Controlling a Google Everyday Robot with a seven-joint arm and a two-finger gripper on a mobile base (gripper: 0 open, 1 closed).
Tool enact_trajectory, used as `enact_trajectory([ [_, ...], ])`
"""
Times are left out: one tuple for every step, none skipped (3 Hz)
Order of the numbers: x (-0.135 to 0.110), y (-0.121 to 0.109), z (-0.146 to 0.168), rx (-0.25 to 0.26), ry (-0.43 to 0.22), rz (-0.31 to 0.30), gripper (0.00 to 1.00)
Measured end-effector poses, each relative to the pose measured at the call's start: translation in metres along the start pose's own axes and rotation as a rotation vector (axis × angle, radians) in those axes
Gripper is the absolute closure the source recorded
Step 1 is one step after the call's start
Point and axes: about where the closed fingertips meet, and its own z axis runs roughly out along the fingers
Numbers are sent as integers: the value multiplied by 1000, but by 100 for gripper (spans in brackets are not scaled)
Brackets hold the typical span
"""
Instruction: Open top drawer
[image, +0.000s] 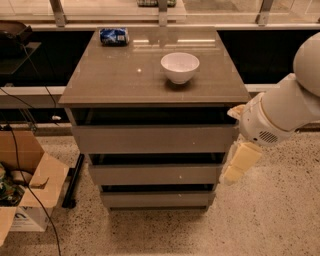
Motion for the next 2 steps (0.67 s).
enact_trajectory([
  [3, -1, 34, 29, 7, 43, 0],
  [-4, -29, 71, 81, -59, 77, 0],
])
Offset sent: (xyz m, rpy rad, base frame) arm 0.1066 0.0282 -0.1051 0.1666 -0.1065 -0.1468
